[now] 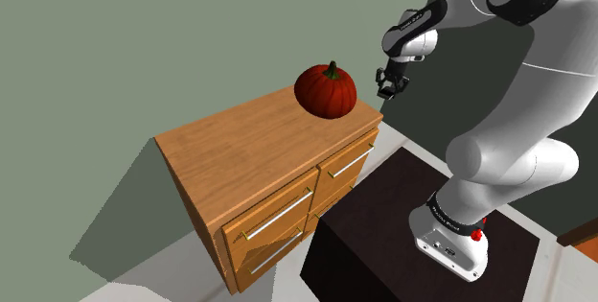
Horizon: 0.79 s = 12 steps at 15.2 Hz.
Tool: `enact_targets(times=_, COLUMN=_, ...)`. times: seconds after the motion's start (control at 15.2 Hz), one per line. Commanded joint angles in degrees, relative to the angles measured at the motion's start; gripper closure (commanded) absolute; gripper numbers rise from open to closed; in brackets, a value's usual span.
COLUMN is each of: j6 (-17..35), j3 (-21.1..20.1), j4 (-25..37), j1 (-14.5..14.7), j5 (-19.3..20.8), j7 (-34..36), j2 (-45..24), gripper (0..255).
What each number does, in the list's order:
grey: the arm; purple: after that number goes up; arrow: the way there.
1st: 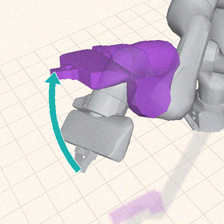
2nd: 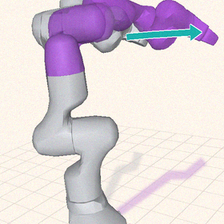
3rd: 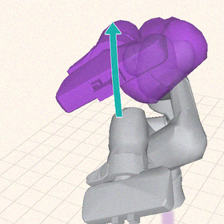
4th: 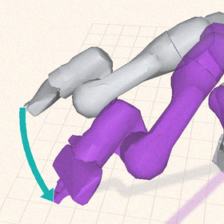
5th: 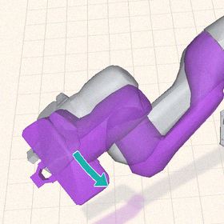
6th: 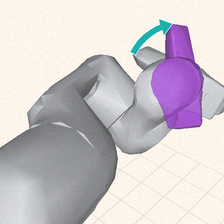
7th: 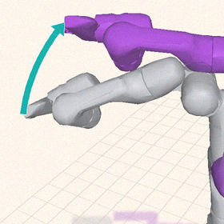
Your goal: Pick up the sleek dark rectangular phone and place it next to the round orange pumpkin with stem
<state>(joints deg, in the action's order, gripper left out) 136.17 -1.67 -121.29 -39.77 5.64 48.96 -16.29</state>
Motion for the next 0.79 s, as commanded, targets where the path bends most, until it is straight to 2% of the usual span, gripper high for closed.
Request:
enact_targets(times=0.0, j6=1.23, j3=0.06, j4=-0.20, j1=0.02, j5=0.15, j7=0.14, j2=-1.00, gripper=255)
enact_targets(times=0.73, j6=8.13, j3=0.51, j4=-0.53, j1=0.27, j5=1.07, j7=1.10, j2=-7.60, gripper=255)
